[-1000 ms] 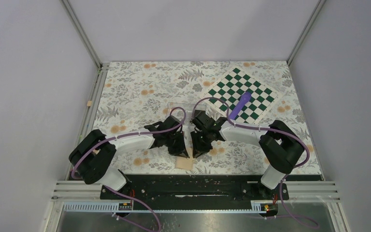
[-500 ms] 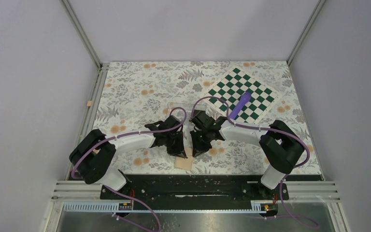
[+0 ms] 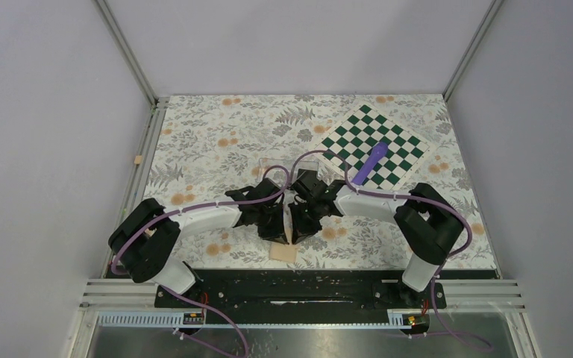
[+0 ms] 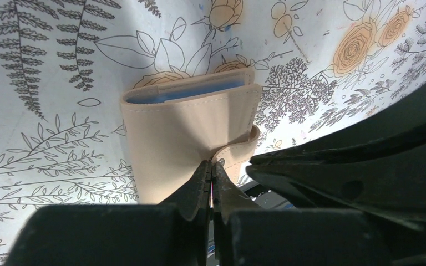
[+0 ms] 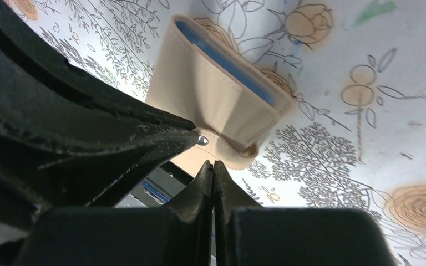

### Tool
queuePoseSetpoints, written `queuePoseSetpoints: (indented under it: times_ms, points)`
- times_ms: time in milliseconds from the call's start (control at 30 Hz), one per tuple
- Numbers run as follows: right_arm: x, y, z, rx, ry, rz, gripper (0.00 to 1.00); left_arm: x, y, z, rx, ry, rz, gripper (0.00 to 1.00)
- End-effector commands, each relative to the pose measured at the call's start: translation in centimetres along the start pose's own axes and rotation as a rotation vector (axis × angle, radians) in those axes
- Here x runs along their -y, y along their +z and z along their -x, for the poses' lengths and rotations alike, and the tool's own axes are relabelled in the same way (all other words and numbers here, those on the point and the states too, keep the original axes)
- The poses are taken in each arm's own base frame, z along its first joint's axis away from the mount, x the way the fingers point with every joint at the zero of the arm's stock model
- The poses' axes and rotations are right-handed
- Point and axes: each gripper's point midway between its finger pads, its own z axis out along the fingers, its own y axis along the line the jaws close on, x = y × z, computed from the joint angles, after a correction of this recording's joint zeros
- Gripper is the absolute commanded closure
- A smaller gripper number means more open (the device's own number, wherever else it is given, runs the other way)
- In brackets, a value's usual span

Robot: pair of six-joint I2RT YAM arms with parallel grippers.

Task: Put the credit cards into the card holder
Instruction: Close the card holder at the center of the board.

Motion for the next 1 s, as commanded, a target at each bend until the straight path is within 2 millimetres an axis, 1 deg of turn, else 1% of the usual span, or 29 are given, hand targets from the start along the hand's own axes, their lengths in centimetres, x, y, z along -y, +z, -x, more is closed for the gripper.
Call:
queuePoseSetpoints:
  times_ms: [0, 167, 300, 467, 533, 667, 800, 900, 967]
  points:
    - [-1.9, 0.7, 0.7, -0.003, -0.023, 0.035, 1.0, -1.5, 0.0, 0.3, 0.021, 0.019, 0.091, 1.0]
    - [-1.5, 2.0, 0.7, -0.022, -0.017, 0.003, 1.0, -2.0, 0.2, -0.1, 0.01, 0.023, 0.13, 1.0]
    - [-0.9, 3.1, 0.2, -0.038, -0.019, -0.033, 1.0, -2.5, 0.6, -0.6, -0.003, 0.019, 0.16, 1.0]
    - [0.6, 4.1, -0.4, -0.051, -0.003, -0.101, 1.0, -2.7, 1.3, -1.2, -0.018, 0.005, 0.188, 1.0]
    - [1.3, 4.3, -0.9, -0.064, 0.004, -0.125, 1.0, -2.2, 1.7, -1.3, -0.021, 0.015, 0.18, 1.0]
    - [2.6, 4.6, -2.0, -0.089, 0.018, -0.173, 1.0, -0.5, 2.3, -1.3, -0.024, 0.025, 0.125, 1.0]
    - [4.0, 5.0, -3.2, -0.113, 0.038, -0.228, 1.0, 0.5, 2.7, -1.3, -0.018, 0.009, 0.06, 1.0]
    - [5.2, 5.2, -3.8, -0.13, 0.051, -0.275, 1.0, 0.9, 2.8, -1.4, -0.011, -0.002, 0.025, 1.0]
    - [4.6, 5.3, -3.8, -0.125, 0.038, -0.235, 1.0, 0.9, 3.0, -1.5, -0.013, -0.009, 0.014, 1.0]
